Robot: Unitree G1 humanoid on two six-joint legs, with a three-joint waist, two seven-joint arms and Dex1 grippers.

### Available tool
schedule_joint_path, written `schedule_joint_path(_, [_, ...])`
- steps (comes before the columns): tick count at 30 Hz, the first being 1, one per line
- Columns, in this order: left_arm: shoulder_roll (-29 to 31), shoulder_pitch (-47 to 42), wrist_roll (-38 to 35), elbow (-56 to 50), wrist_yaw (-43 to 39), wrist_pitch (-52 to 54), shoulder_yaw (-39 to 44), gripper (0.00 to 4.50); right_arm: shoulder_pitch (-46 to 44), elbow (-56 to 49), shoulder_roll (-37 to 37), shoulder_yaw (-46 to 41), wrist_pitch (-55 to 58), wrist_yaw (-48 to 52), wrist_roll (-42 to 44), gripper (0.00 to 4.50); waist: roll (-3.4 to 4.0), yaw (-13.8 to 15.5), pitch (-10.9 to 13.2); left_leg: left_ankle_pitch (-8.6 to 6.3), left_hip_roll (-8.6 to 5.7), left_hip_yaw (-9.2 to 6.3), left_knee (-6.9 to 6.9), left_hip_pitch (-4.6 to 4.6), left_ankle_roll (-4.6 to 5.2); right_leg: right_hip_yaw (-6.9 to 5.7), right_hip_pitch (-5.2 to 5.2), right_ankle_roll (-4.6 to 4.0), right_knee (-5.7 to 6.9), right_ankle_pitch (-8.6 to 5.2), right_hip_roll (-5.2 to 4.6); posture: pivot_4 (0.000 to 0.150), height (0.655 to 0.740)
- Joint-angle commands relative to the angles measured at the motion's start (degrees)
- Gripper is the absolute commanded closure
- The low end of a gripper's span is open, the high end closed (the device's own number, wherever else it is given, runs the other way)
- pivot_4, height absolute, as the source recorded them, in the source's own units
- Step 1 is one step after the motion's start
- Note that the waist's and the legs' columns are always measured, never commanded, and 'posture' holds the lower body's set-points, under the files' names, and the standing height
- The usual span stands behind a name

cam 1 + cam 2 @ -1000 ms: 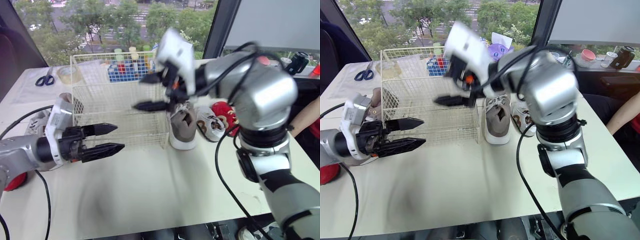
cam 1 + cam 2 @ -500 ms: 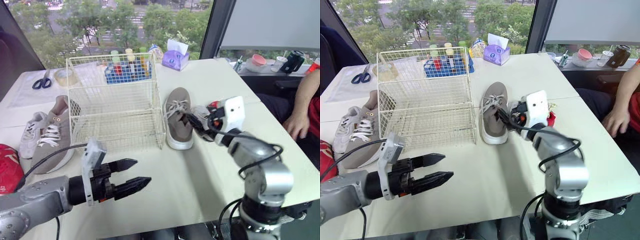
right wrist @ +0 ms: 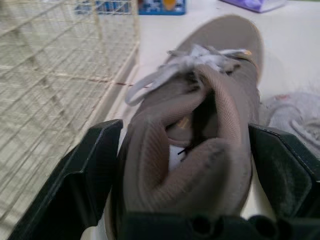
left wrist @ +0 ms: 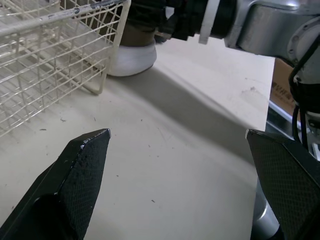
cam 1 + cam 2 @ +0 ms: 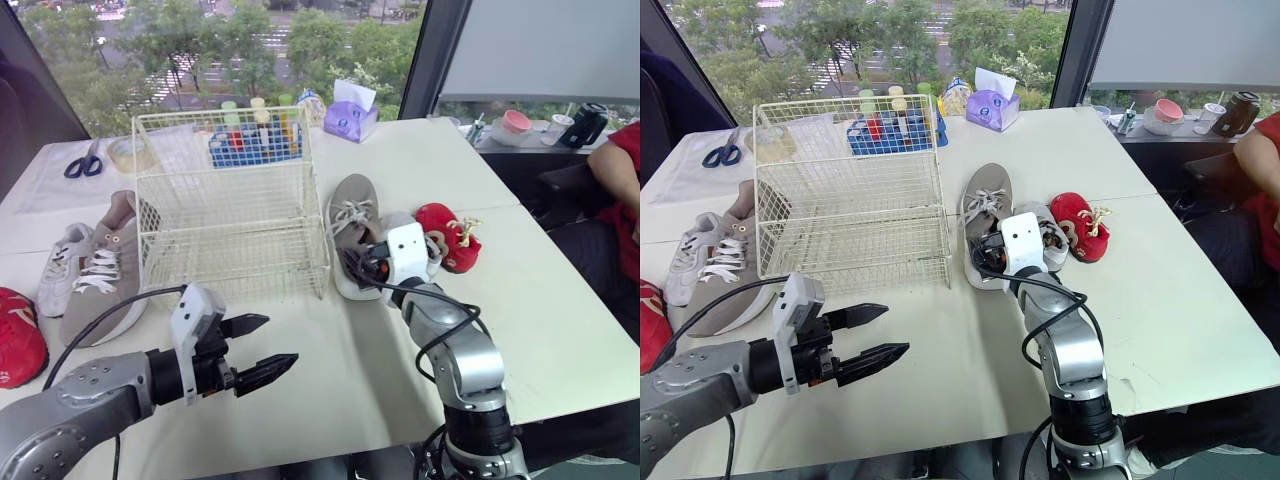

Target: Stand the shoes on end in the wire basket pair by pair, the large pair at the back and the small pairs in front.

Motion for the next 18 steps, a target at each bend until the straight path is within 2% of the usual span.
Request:
schedule_joint_path(1, [-0.33,-1.08,1.34,0.59,-1.66,-1.51,0.2,0.0,1.44,3.42,-0.46,-0.58,-0.81,-1.56,-0.6,1.88,-0.02,0.05,-0.01,0.0,0.03,-0.02,0.0,0.06,-0.01,0.0,0.04,0.0,-0.02,-0.01,-0.01,0.15,0.74])
schedule_joint_path(6, [-0.22,-3.2,1.11,1.99,-2.9,-0.93,0.98,0.0,3.14,2.32,-0.17,-0.46,1.26,-2.88,-0.33,4.0,-0.04,0.04,-0.04,-0.13,0.1,-0.08,-0.02,0.29,-0.2,-0.01,0.03,0.01,-0.11,-0.03,-0.02,0.15,0.74])
schedule_joint_path(7, [-0.06,-3.86,0.57,2.25,-3.21,-0.6,1.1,0.0,3.42,1.95,-0.01,-0.8,1.97,-3.26,-0.2,4.29,-0.04,0.07,-0.04,-0.12,0.1,-0.08,-0.03,0.29,-0.19,-0.01,0.03,0.01,-0.11,-0.03,-0.03,0.15,0.74])
schedule_joint_path(8, [0.33,-4.94,-1.5,2.67,-3.51,0.21,1.64,0.0,3.62,0.96,-0.07,-1.49,2.56,-3.72,-0.19,4.38,-0.06,0.09,-0.05,-0.12,0.09,-0.08,-0.03,0.29,-0.19,-0.01,0.03,0.01,-0.11,-0.03,-0.04,0.15,0.74])
schedule_joint_path(12, [5.53,-12.27,-17.71,8.46,-6.15,5.01,7.14,0.0,-1.25,-7.07,-3.99,-5.64,-0.73,-5.04,-1.84,4.38,-0.1,1.02,-0.03,-0.06,0.02,-0.2,-0.01,0.04,-0.06,-0.08,-0.12,0.0,-0.13,-0.02,-0.09,0.15,0.74])
schedule_joint_path(14, [8.49,-17.26,-23.97,14.96,-8.41,6.89,9.76,0.0,-6.83,-10.87,-7.16,-9.4,-2.17,-4.82,-1.03,4.38,0.13,1.29,0.14,-0.01,-0.05,-0.19,0.04,-0.26,0.02,-0.08,-0.31,0.0,-0.11,0.0,-0.13,0.15,0.74])
schedule_joint_path(15, [9.52,-19.41,-25.92,18.02,-9.22,7.56,10.68,0.0,-9.07,-12.41,-7.93,-11.2,-2.58,-4.68,0.11,4.38,0.28,1.35,0.3,0.05,-0.11,-0.15,0.06,-0.56,0.09,-0.07,-0.47,-0.01,-0.05,0.04,-0.17,0.15,0.74])
schedule_joint_path(18, [11.08,-25.32,-28.19,25.27,-10.79,9.03,11.48,0.0,-13.11,-17.37,-10.43,-14.66,-1.21,-3.33,2.63,4.38,0.38,1.28,0.38,0.09,-0.29,-0.03,-0.03,-0.68,0.12,-0.03,-0.67,0.22,0.08,0.18,-0.14,0.15,0.74])
